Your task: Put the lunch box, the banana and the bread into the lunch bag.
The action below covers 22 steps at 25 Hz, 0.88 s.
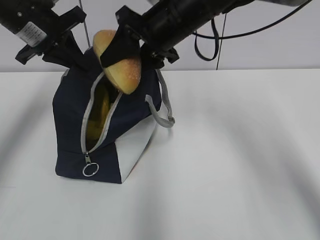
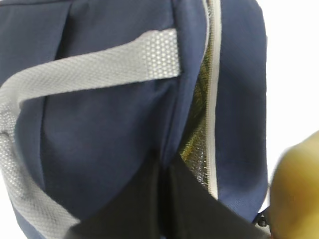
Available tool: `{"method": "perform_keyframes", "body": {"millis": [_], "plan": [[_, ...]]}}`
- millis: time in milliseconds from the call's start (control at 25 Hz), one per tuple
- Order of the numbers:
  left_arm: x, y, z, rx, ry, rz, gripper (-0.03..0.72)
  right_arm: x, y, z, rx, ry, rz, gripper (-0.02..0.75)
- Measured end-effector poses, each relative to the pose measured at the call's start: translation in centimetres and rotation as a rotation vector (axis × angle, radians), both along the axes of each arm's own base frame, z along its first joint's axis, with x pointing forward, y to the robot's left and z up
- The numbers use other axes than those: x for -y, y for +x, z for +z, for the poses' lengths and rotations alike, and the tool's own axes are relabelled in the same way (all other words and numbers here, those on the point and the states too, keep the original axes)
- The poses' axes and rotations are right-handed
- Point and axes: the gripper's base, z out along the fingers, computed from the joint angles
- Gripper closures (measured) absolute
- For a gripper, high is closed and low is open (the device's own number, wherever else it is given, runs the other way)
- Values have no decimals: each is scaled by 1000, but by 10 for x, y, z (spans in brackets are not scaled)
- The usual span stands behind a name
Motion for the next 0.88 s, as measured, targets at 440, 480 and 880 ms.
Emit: {"method": "perform_keyframes", "body": {"millis": [440, 480, 880], "plan": [[1, 0, 0, 0, -9, 2, 691, 11, 20, -61, -102, -339, -204, 344], [1, 0, 0, 0, -9, 2, 691, 9, 20, -61, -103, -338, -213, 344], [0, 0, 0, 0, -5, 1, 691, -36, 13, -57, 19, -291, -238, 319]]}}
